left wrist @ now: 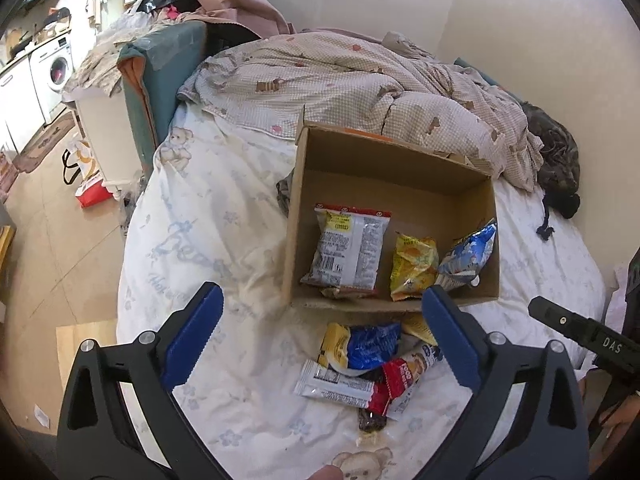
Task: Organize snacks
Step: 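Withdraw both open grippers from the box toward the snack pile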
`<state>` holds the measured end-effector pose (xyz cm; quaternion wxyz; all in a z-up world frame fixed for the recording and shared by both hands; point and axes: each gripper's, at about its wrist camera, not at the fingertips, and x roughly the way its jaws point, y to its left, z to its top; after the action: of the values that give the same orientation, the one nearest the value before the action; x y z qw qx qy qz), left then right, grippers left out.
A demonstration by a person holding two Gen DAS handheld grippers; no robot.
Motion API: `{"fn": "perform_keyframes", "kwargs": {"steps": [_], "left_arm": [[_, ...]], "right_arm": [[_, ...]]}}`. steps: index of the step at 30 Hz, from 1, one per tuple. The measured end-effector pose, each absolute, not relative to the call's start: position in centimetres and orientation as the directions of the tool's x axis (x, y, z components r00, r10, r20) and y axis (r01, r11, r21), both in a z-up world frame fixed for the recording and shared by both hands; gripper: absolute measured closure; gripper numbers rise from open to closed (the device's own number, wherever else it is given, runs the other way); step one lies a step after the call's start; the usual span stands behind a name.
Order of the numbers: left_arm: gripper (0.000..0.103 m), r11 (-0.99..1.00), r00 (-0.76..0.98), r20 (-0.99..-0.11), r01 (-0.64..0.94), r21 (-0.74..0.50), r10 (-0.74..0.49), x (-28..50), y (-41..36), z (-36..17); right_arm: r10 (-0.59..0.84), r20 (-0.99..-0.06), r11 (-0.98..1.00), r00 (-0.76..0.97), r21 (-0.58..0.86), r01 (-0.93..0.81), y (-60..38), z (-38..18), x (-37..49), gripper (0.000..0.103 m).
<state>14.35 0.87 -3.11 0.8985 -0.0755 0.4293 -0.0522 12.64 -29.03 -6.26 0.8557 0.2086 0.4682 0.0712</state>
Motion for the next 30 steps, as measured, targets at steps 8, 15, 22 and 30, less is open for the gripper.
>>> {"fn": "perform_keyframes", "kwargs": {"steps": [8, 15, 22, 30], "left_arm": [[0.005, 0.989, 0.617, -0.778, 0.013, -0.144, -0.121, 12.7, 0.8, -3.6], [0.005, 0.992, 0.608, -0.786, 0.012, -0.126, -0.107, 11.8, 0.6, -4.1], [0.005, 0.990, 0.553, -0.827, -0.033, -0.136, -0.095, 12.3, 0.8, -5.8], [0.005, 0.983, 0.403, -0.904, -0.052, -0.176, -0.141, 14.0, -0.4, -10.6]], "right_arm": [[0.325, -0.773, 0.897, 0.545, 0.434, 0.080, -29.1, -6.5, 11.2, 0.014], [0.326, -0.773, 0.901, 0.544, 0.429, 0.069, -29.0, -6.5, 10.3, 0.014], [0.250, -0.826, 0.926, 0.506, 0.357, 0.125, -30.4, -7.7, 9.7, 0.014], [0.307, -0.822, 0.875, 0.479, 0.442, 0.197, -32.2, -8.8, 9.9, 0.014]]}}
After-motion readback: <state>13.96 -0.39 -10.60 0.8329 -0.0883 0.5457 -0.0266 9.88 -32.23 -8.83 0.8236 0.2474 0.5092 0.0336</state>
